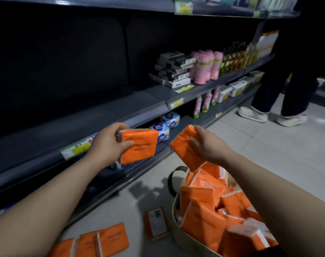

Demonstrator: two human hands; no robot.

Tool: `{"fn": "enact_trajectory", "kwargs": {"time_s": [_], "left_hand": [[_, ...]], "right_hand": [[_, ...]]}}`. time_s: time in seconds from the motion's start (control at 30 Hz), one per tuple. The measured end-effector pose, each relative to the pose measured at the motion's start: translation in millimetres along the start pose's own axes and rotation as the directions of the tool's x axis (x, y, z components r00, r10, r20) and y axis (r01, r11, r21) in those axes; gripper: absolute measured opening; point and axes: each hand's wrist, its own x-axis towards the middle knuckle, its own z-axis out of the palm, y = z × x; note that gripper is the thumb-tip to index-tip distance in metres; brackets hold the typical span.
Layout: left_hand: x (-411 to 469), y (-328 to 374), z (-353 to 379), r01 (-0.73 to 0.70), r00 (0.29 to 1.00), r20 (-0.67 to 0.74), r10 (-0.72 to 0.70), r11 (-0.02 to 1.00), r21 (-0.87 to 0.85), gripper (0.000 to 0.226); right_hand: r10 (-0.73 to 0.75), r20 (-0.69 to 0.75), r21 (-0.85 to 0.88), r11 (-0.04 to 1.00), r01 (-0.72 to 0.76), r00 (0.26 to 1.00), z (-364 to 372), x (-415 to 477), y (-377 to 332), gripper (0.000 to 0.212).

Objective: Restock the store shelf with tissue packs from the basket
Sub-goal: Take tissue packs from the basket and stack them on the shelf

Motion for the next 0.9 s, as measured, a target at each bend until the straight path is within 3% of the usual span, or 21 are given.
{"fn": "enact_trajectory", "kwargs": {"time_s": [0.2,0.47,0.6,0.77,0.9], "left_hand": [[-15.4,-38.1,-77.7,0.057,0.989,-0.141,-0.052,0.998,0.030,0.029],[-40.8,-106.6,-185.9,0.218,0.925,-0.330,-0.191,0.975,0.049,0.029],[-59.6,-140.4,-229.8,0.317,0.860,-0.430,-0.274,0.948,0.030,0.030],[-81.6,-185.3,-278.8,0.467,0.740,-0.523,-0.423,0.882,-0.053,0.037],[-85.0,-221.8,-309.3,0.493,0.692,-0.549,-0.469,0.862,-0.115,0.030]], "right_hand": [[-0.132,-0.031,0.048,0.990,0.133,0.991,17.3,28.1,-101.5,0.049],[-0.045,0.043,0.305,0.952,0.030,0.998,51.0,49.5,-221.0,0.040],[-0.134,0.100,0.275,0.956,0.102,0.986,77.9,53.1,-267.3,0.043],[-0.223,0.162,0.282,0.944,0.172,0.961,101.6,60.1,-330.4,0.032],[-0.309,0.148,0.349,0.905,0.243,0.939,120.1,71.7,-375.0,0.030]]}}
